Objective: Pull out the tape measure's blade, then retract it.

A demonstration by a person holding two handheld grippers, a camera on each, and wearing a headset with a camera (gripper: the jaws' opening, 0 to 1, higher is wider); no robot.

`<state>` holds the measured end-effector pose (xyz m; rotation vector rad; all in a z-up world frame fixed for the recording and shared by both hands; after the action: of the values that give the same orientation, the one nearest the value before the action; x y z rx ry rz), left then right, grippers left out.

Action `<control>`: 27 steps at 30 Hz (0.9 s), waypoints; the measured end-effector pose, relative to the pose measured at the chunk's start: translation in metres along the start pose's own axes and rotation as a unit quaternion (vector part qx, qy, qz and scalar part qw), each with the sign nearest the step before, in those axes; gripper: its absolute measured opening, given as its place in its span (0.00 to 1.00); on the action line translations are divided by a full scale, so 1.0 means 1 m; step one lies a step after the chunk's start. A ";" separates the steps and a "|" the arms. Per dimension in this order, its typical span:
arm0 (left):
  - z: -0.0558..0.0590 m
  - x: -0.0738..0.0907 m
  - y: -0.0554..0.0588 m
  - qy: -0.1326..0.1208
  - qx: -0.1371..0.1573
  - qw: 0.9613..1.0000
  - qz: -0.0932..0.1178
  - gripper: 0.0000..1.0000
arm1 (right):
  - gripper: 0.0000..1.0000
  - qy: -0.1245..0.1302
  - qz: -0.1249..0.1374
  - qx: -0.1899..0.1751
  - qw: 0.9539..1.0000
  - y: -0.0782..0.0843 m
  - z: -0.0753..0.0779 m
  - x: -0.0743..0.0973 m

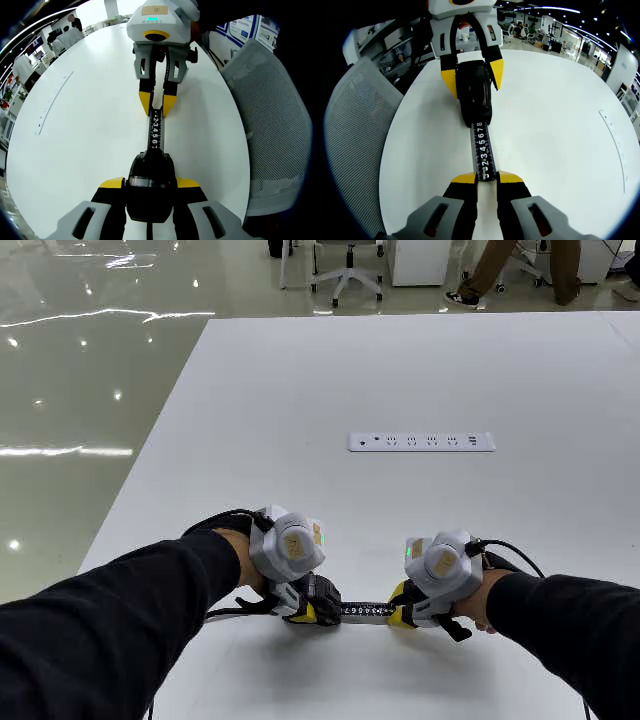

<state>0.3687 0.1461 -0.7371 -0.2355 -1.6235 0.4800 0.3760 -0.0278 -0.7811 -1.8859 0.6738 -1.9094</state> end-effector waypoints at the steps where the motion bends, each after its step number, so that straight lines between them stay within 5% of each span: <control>1: 0.000 0.000 0.000 0.000 0.000 1.000 0.000 0.32 | 0.08 0.001 -0.002 -0.001 1.000 0.001 0.000 0.002; 27: -0.001 0.000 0.000 -0.005 0.010 1.000 0.005 0.32 | 0.08 0.009 0.000 -0.025 1.000 0.026 0.004 0.027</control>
<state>0.3694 0.1459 -0.7369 -0.2270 -1.6278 0.5049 0.3777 -0.0648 -0.7739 -1.9000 0.7343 -1.9296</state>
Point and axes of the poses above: the centre of the closed fingertips' face, and the gripper's own axes: x roughly backward along the fingers, z roughly to its right, y roughly out of its underside, the point moved 8 cm from there along x, roughly backward along the fingers, and after that the axes turned 1 degree about x, right-handed, at the moved point
